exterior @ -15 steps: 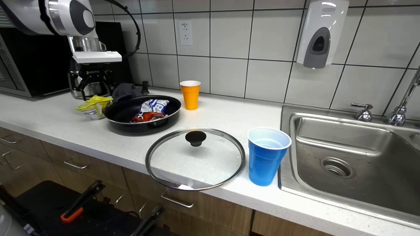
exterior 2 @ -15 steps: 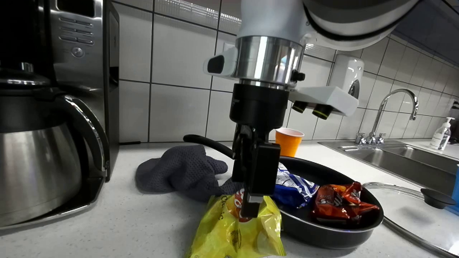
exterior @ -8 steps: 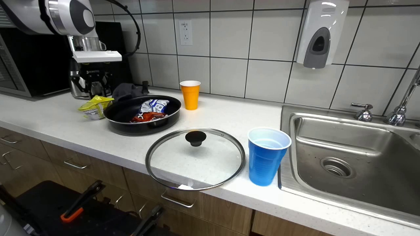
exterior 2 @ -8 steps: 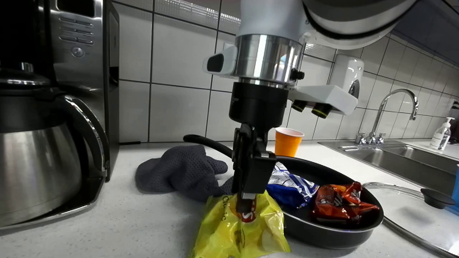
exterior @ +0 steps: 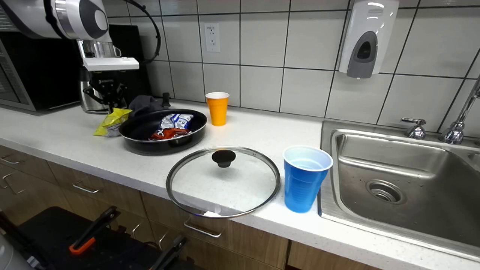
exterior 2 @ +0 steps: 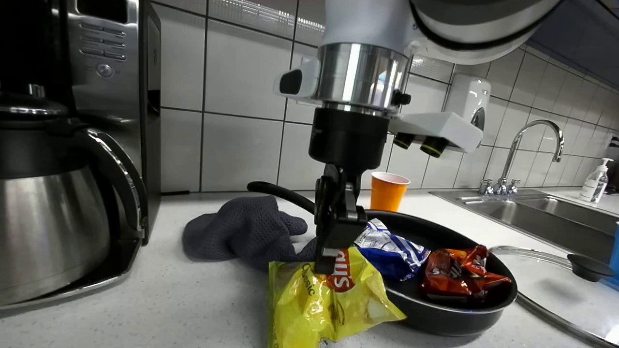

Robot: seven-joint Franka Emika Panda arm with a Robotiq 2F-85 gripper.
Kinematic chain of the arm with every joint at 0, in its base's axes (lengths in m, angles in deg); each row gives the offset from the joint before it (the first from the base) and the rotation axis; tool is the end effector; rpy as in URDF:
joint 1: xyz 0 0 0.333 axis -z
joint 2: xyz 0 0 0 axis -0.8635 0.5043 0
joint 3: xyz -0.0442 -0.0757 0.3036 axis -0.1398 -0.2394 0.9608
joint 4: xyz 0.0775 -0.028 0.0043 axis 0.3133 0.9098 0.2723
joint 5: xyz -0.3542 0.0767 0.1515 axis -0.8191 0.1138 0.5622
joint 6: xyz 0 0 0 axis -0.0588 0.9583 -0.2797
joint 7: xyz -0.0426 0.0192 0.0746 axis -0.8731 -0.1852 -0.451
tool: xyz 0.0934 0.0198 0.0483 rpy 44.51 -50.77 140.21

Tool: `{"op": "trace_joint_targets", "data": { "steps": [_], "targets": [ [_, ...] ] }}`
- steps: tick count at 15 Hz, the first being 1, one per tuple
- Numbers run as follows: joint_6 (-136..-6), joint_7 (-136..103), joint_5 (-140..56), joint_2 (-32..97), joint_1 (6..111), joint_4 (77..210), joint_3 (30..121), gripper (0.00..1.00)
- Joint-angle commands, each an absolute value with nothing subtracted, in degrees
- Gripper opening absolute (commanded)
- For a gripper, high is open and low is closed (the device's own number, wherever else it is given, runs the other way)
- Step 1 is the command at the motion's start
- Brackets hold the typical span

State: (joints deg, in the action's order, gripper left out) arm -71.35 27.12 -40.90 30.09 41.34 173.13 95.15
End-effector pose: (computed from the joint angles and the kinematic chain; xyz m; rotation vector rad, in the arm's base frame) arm 0.4715 0.3196 0.2979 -2.4754 -1.8632 0.0028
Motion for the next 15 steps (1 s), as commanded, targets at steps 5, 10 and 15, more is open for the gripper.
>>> {"op": "trace_joint_targets", "data": {
  "steps": [5,10,15],
  "targets": [
    [-71.4,25.2,-39.3,24.9,43.1,174.2,96.6,0.00],
    [-73.2,20.9,-38.5,19.0,43.7,176.4,95.8,0.00],
    [-76.4,14.5,-38.3,12.6,45.0,181.4,93.9,0.00]
  ]
}}
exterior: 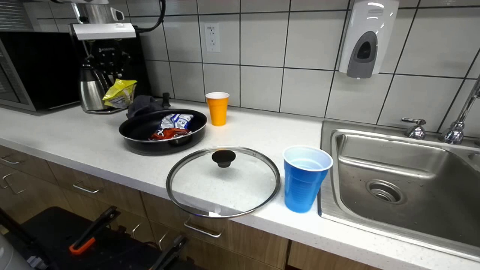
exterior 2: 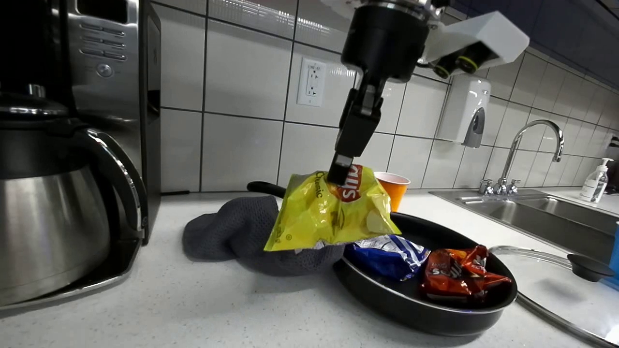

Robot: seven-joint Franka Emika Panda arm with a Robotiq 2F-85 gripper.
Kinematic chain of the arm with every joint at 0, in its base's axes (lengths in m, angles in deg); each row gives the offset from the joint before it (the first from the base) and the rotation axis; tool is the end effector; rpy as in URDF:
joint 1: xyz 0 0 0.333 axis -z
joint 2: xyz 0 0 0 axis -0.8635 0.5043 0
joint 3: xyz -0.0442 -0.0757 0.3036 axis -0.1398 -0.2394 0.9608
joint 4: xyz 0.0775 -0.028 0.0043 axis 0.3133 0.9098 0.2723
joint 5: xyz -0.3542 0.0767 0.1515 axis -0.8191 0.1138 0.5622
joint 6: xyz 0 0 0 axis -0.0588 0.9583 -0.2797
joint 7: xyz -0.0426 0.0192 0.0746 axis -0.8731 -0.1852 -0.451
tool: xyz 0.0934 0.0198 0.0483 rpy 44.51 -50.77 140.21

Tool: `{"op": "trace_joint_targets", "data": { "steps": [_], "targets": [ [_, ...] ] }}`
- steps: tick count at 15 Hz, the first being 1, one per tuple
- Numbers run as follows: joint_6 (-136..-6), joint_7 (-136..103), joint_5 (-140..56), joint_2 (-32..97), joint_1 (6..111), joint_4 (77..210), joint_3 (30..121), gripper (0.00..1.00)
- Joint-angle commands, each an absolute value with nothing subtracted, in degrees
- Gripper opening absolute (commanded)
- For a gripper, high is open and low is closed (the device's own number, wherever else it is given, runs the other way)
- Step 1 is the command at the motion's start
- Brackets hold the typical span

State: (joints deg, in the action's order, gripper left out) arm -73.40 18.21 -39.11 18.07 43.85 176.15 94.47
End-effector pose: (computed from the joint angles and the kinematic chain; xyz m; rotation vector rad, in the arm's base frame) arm 0.4754 0.2871 0.3919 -2.6882 -1.5818 -0.2822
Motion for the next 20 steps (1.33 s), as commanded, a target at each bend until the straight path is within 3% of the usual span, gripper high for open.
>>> {"op": "trace_joint_targets", "data": {
  "steps": [1,11,20],
  "targets": [
    [-77.9,13.3,-37.7,11.4,45.2,183.0,93.3,0.00],
    [-86.0,-1.8,-38.4,0.5,46.2,198.7,90.1,0.00],
    [-82.9,-3.5,-39.8,-0.4,47.5,200.9,88.1,0.00]
  ]
}}
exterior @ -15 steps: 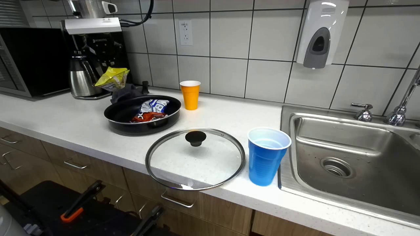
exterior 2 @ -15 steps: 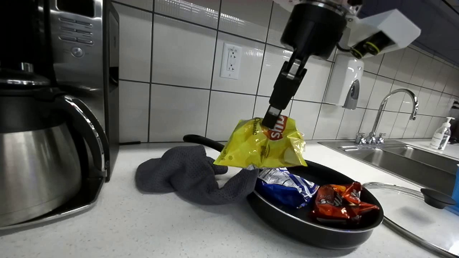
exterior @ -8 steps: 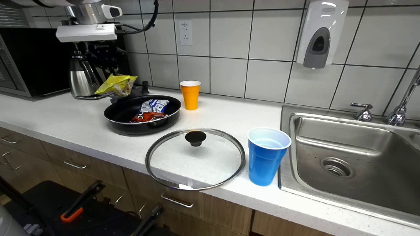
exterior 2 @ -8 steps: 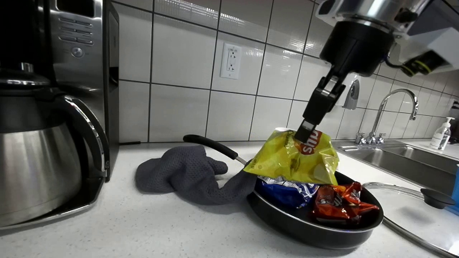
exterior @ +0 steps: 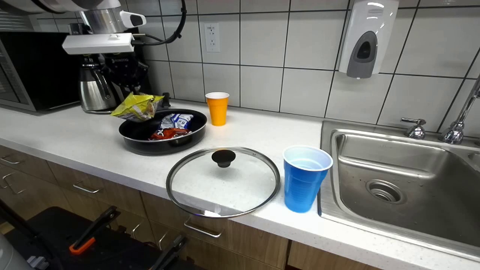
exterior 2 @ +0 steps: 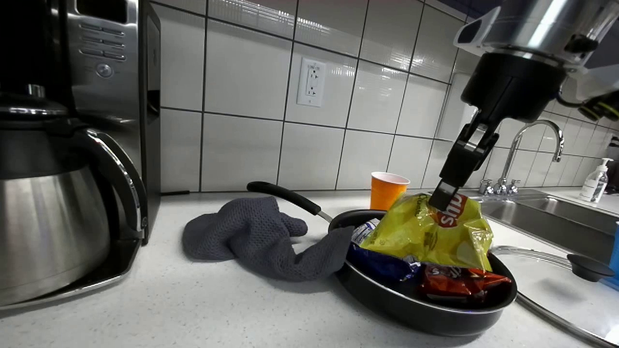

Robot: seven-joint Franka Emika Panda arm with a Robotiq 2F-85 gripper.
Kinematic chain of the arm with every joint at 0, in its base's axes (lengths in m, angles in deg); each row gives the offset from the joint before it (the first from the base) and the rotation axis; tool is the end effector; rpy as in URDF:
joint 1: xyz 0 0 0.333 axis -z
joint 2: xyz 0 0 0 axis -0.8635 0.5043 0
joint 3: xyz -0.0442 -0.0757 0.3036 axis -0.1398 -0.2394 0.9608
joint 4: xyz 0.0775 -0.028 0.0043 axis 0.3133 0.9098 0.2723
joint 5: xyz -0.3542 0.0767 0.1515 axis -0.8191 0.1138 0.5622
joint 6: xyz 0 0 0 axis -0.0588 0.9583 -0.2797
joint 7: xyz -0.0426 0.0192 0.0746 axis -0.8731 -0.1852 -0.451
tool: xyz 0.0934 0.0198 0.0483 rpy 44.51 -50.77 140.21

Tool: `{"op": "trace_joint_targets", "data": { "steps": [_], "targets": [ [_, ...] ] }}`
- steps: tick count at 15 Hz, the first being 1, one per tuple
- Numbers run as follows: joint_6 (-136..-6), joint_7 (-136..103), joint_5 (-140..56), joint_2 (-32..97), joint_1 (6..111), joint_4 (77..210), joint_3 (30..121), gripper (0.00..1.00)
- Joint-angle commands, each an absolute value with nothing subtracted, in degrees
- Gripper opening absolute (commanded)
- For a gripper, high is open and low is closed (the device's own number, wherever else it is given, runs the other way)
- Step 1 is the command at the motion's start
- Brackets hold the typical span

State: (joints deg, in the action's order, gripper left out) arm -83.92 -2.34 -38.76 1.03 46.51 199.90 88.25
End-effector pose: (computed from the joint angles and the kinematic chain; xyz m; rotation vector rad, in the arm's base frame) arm 0.4109 0.1676 0.3701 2.9919 0.8379 0.3832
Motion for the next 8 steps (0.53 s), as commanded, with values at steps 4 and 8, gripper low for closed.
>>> {"op": "trace_joint_targets", "data": {
  "steps": [4,8],
  "targets": [
    [-84.2,-3.0,-39.0,1.2,47.4,201.1,87.4,0.00],
    [-86.6,-2.5,-38.4,3.4,47.3,201.1,87.0,0.00]
  ]
}}
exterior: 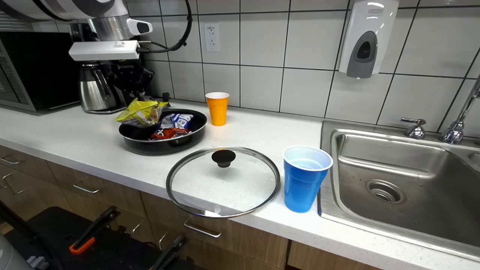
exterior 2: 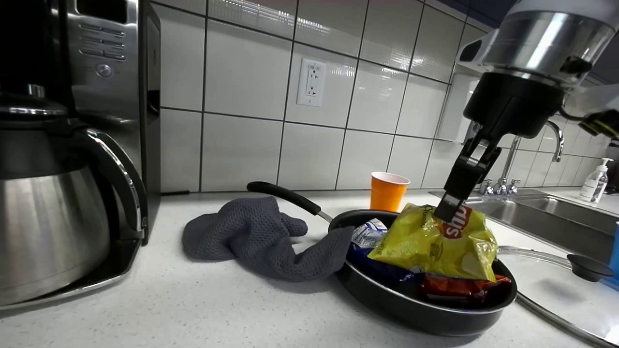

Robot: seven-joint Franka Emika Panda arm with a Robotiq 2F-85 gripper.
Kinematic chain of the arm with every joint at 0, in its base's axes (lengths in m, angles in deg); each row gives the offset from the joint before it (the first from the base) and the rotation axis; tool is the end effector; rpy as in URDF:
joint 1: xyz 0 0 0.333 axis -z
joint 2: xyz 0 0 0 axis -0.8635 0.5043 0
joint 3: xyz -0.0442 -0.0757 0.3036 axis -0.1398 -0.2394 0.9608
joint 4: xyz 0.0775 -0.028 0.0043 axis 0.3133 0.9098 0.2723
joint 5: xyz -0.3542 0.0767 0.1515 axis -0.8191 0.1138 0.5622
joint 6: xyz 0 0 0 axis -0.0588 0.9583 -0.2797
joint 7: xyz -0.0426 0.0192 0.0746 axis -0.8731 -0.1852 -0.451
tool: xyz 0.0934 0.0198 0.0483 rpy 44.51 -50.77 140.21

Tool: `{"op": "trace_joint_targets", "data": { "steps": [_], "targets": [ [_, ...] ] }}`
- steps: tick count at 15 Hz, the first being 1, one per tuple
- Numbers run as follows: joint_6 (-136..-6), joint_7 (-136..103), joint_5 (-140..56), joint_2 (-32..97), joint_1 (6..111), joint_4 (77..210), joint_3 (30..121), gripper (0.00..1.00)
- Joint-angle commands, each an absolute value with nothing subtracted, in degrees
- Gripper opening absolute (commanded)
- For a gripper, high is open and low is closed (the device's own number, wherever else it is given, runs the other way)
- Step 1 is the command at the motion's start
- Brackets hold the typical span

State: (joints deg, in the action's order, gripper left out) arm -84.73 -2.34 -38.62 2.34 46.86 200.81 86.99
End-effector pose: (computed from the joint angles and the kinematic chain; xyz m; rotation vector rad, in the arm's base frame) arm 0.4128 0.1548 0.3550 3.0127 0.7951 0.3454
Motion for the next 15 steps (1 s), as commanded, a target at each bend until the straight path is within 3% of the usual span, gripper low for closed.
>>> {"op": "trace_joint_targets", "data": {
  "steps": [1,15],
  "targets": [
    [-86.6,-2.5,-38.7,4.0,47.3,200.8,87.0,0.00],
    [-91.0,-0.4,-37.6,12.1,46.5,196.9,87.7,0.00]
  ]
}}
